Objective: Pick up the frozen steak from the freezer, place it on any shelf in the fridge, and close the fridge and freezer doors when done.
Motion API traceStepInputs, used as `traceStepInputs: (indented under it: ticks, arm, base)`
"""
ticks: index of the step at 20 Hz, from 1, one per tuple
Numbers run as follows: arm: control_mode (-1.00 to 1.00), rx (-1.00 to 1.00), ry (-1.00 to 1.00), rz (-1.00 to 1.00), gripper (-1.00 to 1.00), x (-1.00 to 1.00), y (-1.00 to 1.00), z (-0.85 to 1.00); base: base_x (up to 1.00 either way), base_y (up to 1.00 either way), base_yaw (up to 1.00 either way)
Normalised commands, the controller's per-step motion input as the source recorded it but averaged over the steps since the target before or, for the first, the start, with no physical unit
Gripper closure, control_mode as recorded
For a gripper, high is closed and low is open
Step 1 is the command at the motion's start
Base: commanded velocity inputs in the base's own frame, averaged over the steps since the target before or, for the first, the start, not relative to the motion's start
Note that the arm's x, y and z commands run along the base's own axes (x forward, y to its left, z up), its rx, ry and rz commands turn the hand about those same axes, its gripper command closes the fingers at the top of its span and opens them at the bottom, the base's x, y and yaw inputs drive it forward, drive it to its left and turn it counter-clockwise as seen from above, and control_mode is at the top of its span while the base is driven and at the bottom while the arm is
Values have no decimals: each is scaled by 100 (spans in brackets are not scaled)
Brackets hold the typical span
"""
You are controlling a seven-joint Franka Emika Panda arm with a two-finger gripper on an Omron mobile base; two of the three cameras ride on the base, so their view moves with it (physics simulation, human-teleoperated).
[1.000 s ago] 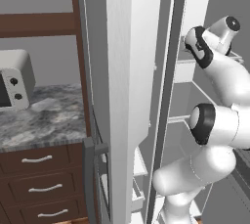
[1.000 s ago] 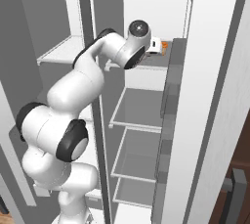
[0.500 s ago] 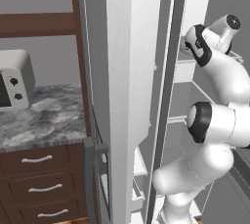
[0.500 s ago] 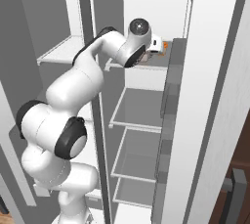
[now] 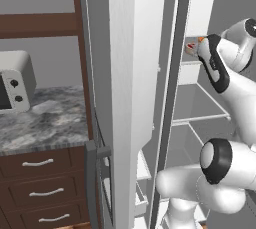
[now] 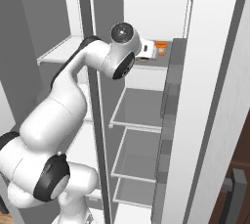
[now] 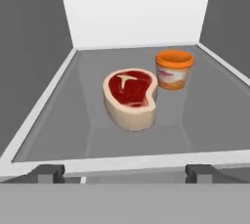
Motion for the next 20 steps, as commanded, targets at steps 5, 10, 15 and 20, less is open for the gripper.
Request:
traceStepInputs:
  ticks: [5,10,15,20]
  arm:
    - [-100,0,0,-11,-100,-100,28,-9]
    - [-100,0,15,-8,-100,-100,16,-16]
    - [-100,2,39,0,-100,-100,46,-16]
    - [-100,0,46,4,-100,-95,69,-7]
  base:
    - [0,0,0]
    - [0,0,0]
    - [0,0,0]
    - [0,0,0]
